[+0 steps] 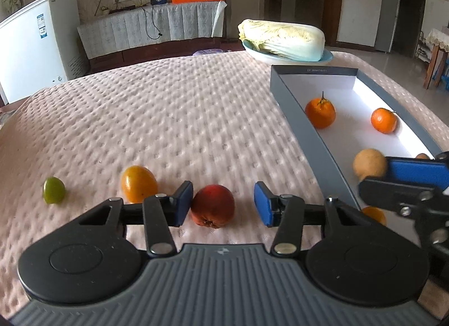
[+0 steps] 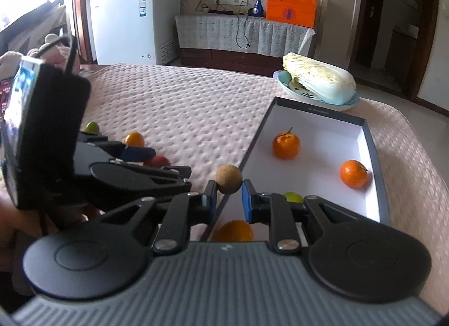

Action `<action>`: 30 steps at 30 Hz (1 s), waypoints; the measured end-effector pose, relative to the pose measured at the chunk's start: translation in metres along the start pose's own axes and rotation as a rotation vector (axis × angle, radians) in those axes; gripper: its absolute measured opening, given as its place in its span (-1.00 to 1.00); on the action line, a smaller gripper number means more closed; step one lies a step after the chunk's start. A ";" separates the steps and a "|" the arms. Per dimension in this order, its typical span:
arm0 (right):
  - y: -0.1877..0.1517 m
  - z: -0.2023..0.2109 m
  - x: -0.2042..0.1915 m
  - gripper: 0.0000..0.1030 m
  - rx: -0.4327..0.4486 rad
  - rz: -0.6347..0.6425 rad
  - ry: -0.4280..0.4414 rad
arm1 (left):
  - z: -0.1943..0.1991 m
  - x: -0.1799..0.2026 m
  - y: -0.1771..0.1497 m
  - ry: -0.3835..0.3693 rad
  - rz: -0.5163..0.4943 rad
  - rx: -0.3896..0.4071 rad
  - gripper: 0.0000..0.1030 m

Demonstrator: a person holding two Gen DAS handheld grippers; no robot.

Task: Organize fruits
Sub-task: 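Lift the brown pear with the right tool while the left tool moves to the red apple, then close the left tool on the red apple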

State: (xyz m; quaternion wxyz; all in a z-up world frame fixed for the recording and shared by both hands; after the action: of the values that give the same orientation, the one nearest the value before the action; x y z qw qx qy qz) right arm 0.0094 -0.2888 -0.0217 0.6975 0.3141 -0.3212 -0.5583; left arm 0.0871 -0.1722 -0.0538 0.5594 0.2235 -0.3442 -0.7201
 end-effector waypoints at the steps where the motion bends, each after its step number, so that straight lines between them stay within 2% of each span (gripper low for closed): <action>1: 0.000 0.001 0.001 -0.58 0.002 -0.004 0.000 | -0.001 -0.001 0.000 0.003 0.004 -0.002 0.04; 7: 0.000 0.003 0.003 -0.58 0.004 -0.013 0.006 | -0.007 -0.004 -0.004 0.010 0.027 -0.021 -0.05; 30: 0.000 0.000 -0.005 -0.58 -0.005 -0.029 0.047 | -0.006 -0.006 -0.004 0.010 0.043 -0.019 -0.05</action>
State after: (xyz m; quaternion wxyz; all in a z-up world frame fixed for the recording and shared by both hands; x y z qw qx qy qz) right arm 0.0084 -0.2838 -0.0218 0.6974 0.3300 -0.2988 -0.5616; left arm 0.0905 -0.1672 -0.0610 0.5786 0.2142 -0.3392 -0.7102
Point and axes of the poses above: each gripper's, at about its wrist camera, not at the fingertips, and z roughly against the way its jaws point, x to its right, y to its top, the point moved 6 cm from there along -z, roughly the way its jaws point, and after that the axes turned 7 degrees about -y, right-handed, at the moved point
